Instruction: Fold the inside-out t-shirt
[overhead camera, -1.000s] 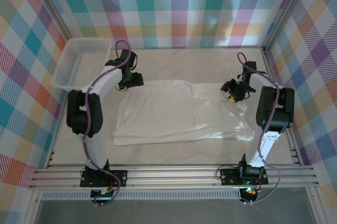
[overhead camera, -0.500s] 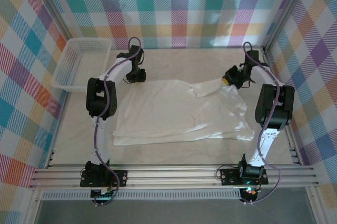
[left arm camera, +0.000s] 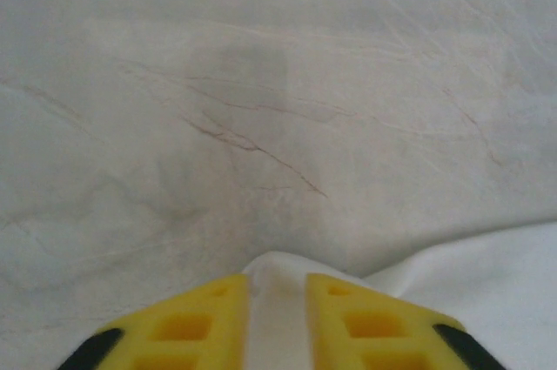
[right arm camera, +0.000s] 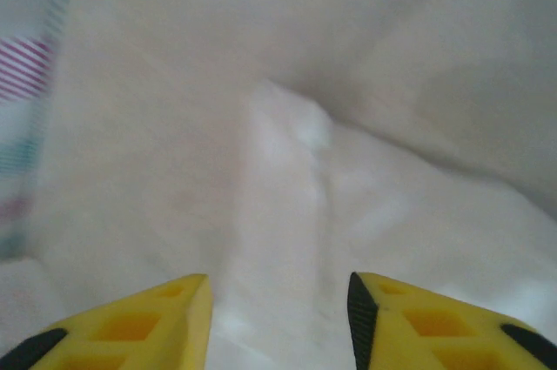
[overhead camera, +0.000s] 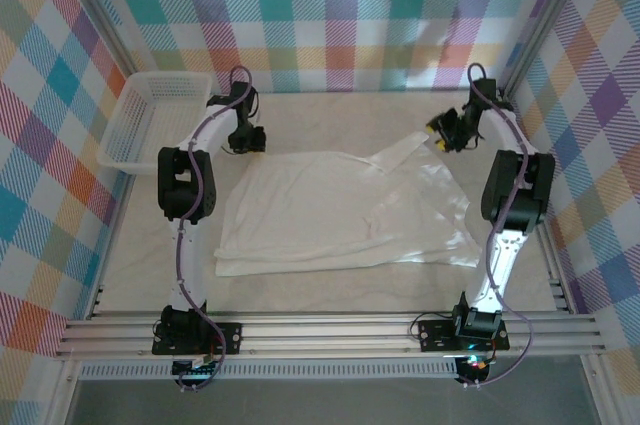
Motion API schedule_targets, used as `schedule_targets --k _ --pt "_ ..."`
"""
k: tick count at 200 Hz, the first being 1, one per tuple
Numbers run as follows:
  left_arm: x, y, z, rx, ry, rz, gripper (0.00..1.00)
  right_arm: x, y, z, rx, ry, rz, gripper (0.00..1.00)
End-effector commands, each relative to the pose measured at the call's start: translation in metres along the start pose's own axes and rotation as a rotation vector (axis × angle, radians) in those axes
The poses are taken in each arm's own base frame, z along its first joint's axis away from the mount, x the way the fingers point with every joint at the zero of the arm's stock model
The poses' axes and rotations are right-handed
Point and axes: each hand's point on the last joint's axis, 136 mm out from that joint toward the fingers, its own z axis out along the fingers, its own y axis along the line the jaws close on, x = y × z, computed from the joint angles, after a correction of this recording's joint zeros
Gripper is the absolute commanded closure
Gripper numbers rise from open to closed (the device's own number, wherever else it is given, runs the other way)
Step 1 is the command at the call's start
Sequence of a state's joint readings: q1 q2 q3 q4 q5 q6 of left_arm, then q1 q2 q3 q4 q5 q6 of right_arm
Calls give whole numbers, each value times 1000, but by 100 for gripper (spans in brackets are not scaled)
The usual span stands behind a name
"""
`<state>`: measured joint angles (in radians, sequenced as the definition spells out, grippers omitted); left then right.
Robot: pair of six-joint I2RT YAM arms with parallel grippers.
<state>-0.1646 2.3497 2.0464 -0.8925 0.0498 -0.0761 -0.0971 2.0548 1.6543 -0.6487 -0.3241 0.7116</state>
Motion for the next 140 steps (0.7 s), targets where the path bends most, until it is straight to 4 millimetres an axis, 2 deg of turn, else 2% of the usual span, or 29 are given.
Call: schedule_targets --k 1,13,21,40,62,75,116,140 --pt "2 -15 -15 -43 -20 47 52 29 -32 -9 142 -20 -99 67" --pt "2 -13 -15 -125 -42 72 42 42 -47 0 192 10 -121 68" --pt "2 -12 -14 -165 -45 84 39 49 -54 5 218 29 -132 68" --pt "4 -5 -5 -255 -40 128 38 54 -71 16 289 63 -105 69" --pt "8 -2 10 -284 -1 159 41 55 -94 27 406 107 -52 80" --pt "8 -1 14 -291 6 165 46 54 -103 30 462 117 -32 81" --pt "-3 12 8 -323 -15 160 78 46 -144 16 623 70 68 87" --pt "-11 27 4 -302 -19 107 87 44 -160 12 654 82 109 89"
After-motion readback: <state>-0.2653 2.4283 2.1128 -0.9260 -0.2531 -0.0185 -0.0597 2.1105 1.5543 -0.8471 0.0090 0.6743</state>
